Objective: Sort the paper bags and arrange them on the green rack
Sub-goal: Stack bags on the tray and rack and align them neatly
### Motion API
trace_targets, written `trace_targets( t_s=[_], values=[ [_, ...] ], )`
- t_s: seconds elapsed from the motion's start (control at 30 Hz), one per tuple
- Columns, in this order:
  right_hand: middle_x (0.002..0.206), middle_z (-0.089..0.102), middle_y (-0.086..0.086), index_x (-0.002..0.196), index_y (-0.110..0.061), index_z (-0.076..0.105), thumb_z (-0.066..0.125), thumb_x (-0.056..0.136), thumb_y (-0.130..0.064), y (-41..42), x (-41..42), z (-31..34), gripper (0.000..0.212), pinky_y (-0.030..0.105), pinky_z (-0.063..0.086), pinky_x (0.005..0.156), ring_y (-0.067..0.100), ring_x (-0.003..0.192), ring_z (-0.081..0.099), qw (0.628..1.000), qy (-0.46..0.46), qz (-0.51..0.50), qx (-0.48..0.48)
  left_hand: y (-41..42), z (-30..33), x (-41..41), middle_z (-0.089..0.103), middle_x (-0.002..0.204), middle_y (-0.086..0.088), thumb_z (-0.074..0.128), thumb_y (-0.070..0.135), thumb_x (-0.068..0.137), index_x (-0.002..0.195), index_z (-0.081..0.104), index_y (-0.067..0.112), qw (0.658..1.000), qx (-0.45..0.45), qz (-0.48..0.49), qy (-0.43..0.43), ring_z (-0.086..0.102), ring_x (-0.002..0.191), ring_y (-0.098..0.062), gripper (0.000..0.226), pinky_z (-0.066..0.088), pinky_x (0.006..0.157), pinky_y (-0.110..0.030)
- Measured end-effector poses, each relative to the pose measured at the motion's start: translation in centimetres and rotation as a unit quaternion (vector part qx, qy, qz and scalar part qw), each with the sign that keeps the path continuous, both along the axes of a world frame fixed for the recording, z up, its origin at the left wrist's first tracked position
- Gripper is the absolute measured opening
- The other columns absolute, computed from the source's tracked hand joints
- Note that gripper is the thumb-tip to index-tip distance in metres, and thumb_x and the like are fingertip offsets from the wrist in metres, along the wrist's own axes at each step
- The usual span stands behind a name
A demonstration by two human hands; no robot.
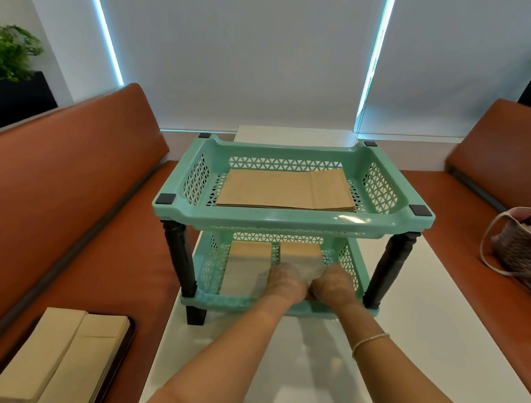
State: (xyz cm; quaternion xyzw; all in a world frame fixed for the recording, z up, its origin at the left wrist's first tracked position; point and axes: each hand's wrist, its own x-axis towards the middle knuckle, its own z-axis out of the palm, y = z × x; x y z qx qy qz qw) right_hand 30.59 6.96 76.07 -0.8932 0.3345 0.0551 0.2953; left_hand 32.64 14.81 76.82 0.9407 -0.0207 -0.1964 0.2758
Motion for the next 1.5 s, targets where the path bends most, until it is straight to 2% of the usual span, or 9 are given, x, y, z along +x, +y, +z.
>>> trace_targets(
  t_s=[0.23, 0.37, 0.57, 0.77, 0.87, 0.93, 1.2, 1.37, 1.5],
  values=[
    [0.100, 0.063, 0.009, 0.107, 0.000, 0.060, 0.068, 0.082, -0.013, -0.4, 0.1, 0.0, 0.029, 0.023, 0.049, 0.084, 0.018, 0.084, 0.054, 0.998, 0.031, 0.038, -0.026, 0.3, 0.2, 0.2, 0.059, 0.125, -0.015, 0.049, 0.010, 0.095, 0.118, 0.058, -0.002, 0.999, 0.029, -0.023, -0.019, 0.057, 0.116, -0.024, 0.028, 0.045, 0.092, -0.024],
    [0.089, 0.054, 0.005, 0.106, -0.001, 0.061, 0.064, 0.085, -0.014, -0.4, 0.2, -0.1, 0.025, 0.022, 0.048, 0.084, 0.017, 0.082, 0.052, 0.996, 0.039, 0.059, -0.051, 0.4, 0.0, 0.2, 0.058, 0.126, -0.014, 0.047, 0.008, 0.096, 0.120, 0.057, -0.002, 0.999, 0.027, -0.014, -0.029, 0.057, 0.116, -0.024, 0.028, 0.045, 0.093, -0.024],
    [0.113, 0.063, 0.009, 0.110, -0.003, 0.059, 0.054, 0.091, -0.018, 0.0, 0.2, 0.1, 0.025, 0.021, 0.046, 0.087, 0.018, 0.105, 0.060, 0.993, 0.045, 0.072, -0.078, 0.3, -0.2, 0.1, 0.059, 0.125, -0.015, 0.047, 0.003, 0.095, 0.120, 0.057, -0.003, 1.000, 0.016, 0.009, -0.012, 0.058, 0.114, -0.024, 0.028, 0.045, 0.090, -0.022],
    [0.104, 0.063, 0.007, 0.108, -0.005, 0.062, 0.057, 0.088, -0.019, 0.1, 0.2, 0.3, 0.025, 0.021, 0.047, 0.081, 0.017, 0.089, 0.058, 0.992, 0.057, 0.073, -0.080, 0.1, 0.3, -0.3, 0.058, 0.127, -0.014, 0.046, 0.003, 0.096, 0.122, 0.056, -0.002, 0.999, 0.022, 0.015, -0.022, 0.056, 0.117, -0.024, 0.028, 0.044, 0.093, -0.022],
    [0.099, 0.063, 0.007, 0.110, -0.005, 0.062, 0.056, 0.087, -0.019, 0.5, -0.1, 0.5, 0.028, 0.023, 0.048, 0.077, 0.019, 0.098, 0.063, 0.995, 0.029, 0.063, -0.076, 0.3, 1.0, -0.7, 0.053, 0.132, -0.016, 0.054, 0.006, 0.092, 0.126, 0.051, -0.003, 0.999, 0.021, 0.006, -0.047, 0.053, 0.122, -0.024, 0.035, 0.042, 0.098, -0.023],
    [0.107, 0.065, 0.011, 0.111, -0.003, 0.060, 0.057, 0.086, -0.017, 0.7, -0.5, 1.1, 0.029, 0.026, 0.048, 0.080, 0.024, 0.103, 0.062, 0.998, -0.001, 0.038, -0.055, 0.6, 1.5, -0.9, 0.050, 0.134, -0.016, 0.054, 0.008, 0.092, 0.129, 0.048, -0.003, 0.998, 0.019, 0.002, -0.066, 0.051, 0.123, -0.025, 0.038, 0.042, 0.099, -0.024],
    [0.132, 0.054, 0.010, 0.125, -0.007, 0.054, 0.055, 0.090, -0.016, 3.1, -2.9, 4.5, 0.036, 0.025, 0.042, 0.096, 0.024, 0.122, 0.051, 0.994, -0.094, 0.040, -0.034, 4.4, 3.8, -3.1, 0.060, 0.121, -0.013, 0.047, 0.002, 0.093, 0.119, 0.058, 0.003, 0.995, -0.021, 0.010, -0.093, 0.059, 0.110, -0.026, 0.028, 0.048, 0.082, -0.026],
    [0.115, 0.065, 0.013, 0.111, -0.005, 0.065, 0.058, 0.083, -0.008, 6.4, -4.7, 5.0, 0.029, 0.025, 0.047, 0.081, 0.026, 0.104, 0.062, 0.986, -0.124, 0.103, -0.031, 8.4, 2.9, -5.2, 0.058, 0.124, -0.011, 0.048, 0.003, 0.092, 0.121, 0.059, 0.008, 0.985, -0.105, 0.052, -0.128, 0.056, 0.112, -0.025, 0.031, 0.044, 0.088, -0.027],
    [0.107, 0.069, 0.012, 0.107, -0.007, 0.069, 0.059, 0.083, -0.011, 10.3, -5.6, 3.9, 0.026, 0.034, 0.054, 0.083, 0.027, 0.097, 0.065, 0.981, -0.130, 0.141, 0.008, 12.4, 2.2, -6.3, 0.060, 0.125, -0.010, 0.053, 0.010, 0.091, 0.119, 0.062, 0.012, 0.979, -0.119, 0.087, -0.140, 0.055, 0.116, -0.025, 0.030, 0.043, 0.096, -0.028]
  ],
)
